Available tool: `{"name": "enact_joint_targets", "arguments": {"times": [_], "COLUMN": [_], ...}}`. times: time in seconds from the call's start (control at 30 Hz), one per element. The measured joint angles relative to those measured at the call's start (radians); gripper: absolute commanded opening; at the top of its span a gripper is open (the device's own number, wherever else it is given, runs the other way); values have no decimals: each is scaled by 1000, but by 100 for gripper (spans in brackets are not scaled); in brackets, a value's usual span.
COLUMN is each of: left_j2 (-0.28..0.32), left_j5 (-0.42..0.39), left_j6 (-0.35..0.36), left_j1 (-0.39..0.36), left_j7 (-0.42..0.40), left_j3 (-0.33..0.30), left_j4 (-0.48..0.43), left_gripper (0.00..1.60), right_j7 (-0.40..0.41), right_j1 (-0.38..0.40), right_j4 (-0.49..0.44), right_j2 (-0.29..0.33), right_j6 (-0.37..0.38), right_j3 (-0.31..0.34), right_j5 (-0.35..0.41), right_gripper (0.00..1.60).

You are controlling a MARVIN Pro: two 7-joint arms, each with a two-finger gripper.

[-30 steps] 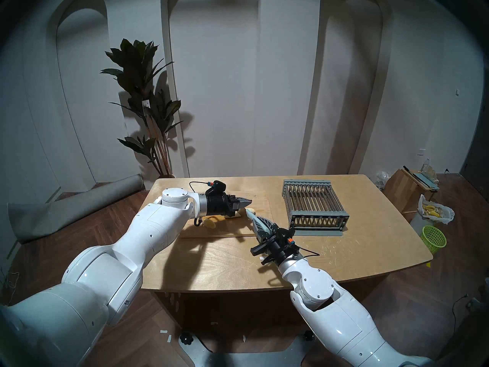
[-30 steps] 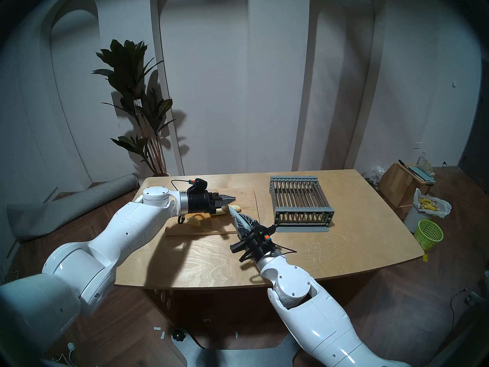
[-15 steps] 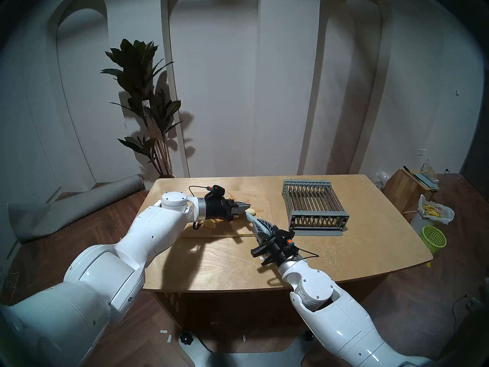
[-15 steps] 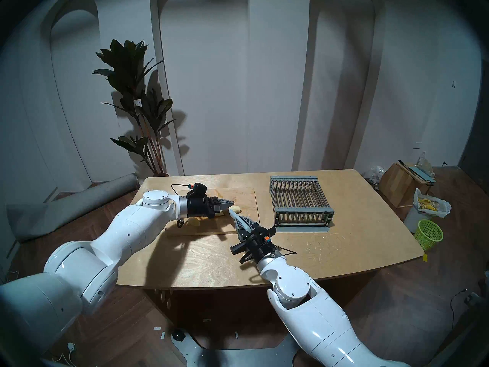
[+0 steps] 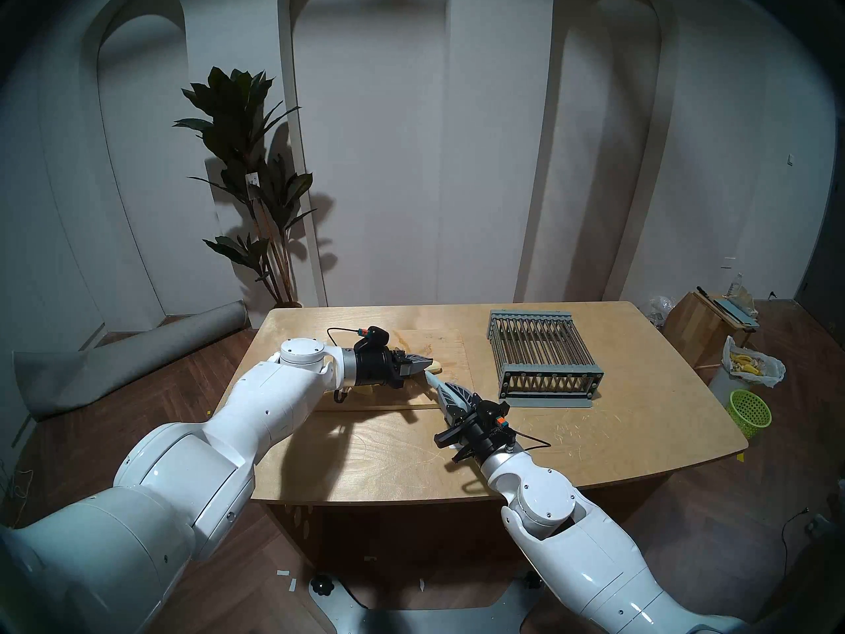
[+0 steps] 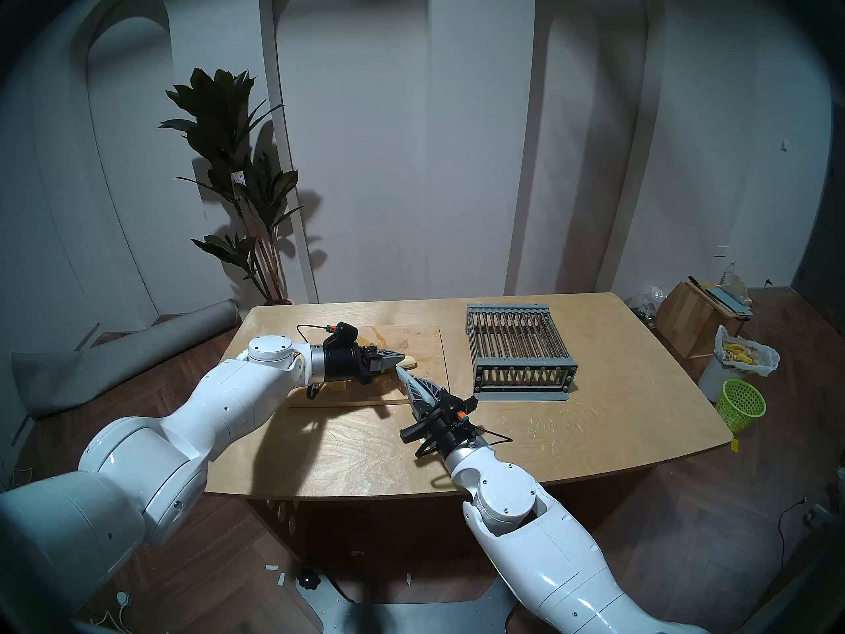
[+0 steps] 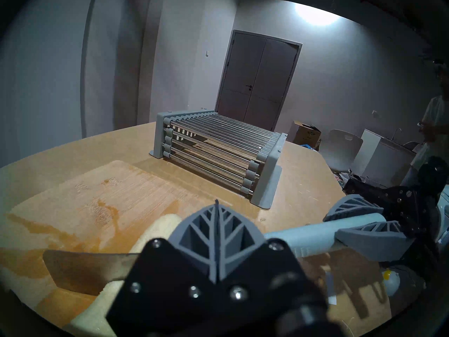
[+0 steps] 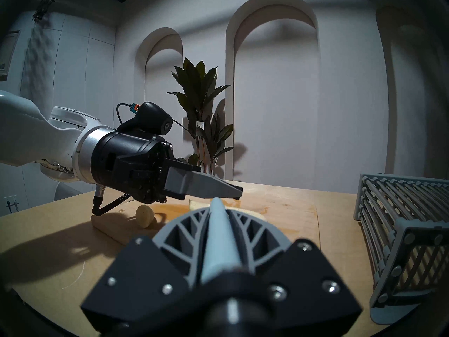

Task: Cut the banana into four pieces on the cutting board

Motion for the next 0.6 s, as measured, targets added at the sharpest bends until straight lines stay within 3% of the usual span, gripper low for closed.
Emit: {"name": "enact_joint_targets", "arguments": {"times": [0.6], "left_j2": [-12], "left_j5": [-27], "left_j6": [-30], "left_j1": [6], "left_j7": [-19], "left_j3": [3], "left_j4": [32], "left_gripper": [0], "right_j7": [-4], "right_j1": [-4], "right_j4": [15], "right_j2": [0], "right_j6": [1], "right_j3": [-3], "right_j5": [-2], "right_gripper": [0]}}
